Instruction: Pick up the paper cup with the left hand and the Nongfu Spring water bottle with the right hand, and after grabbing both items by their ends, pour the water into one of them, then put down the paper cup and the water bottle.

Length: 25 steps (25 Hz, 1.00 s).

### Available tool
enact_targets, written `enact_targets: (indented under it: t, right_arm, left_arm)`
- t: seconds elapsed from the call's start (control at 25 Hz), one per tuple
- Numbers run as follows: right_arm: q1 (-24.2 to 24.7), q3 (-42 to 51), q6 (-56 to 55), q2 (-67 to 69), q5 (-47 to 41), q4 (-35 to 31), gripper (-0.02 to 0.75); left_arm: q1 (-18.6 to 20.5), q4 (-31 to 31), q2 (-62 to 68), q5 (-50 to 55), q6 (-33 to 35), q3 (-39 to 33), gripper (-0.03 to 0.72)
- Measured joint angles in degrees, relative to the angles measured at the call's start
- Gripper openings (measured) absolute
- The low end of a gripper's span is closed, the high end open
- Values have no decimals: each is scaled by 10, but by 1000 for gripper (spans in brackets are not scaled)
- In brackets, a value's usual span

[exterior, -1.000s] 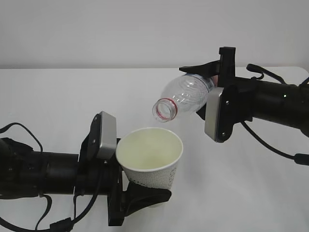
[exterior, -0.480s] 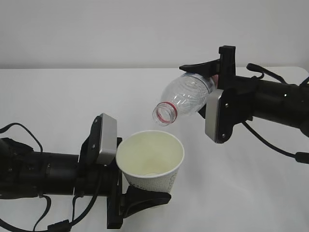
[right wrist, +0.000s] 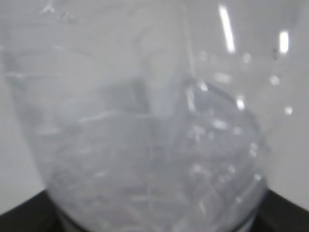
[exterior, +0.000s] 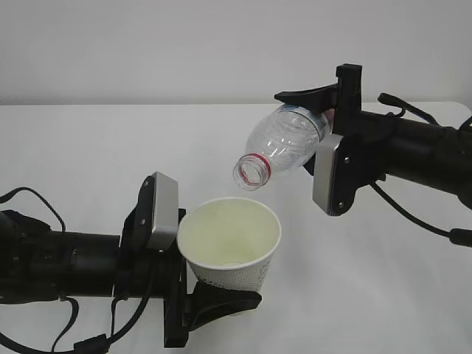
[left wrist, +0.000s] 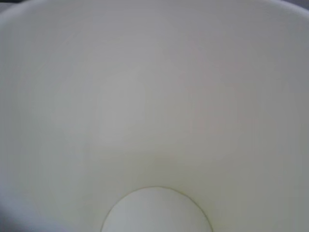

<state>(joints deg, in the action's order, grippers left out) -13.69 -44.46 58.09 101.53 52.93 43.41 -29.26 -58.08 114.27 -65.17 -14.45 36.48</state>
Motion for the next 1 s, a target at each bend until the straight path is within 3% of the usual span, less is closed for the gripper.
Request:
enact_targets:
  t: [1.0]
  right_arm:
    - [0,0,40,0,8,-7,491]
  left_arm:
    - [0,8,0,0,1,0,519]
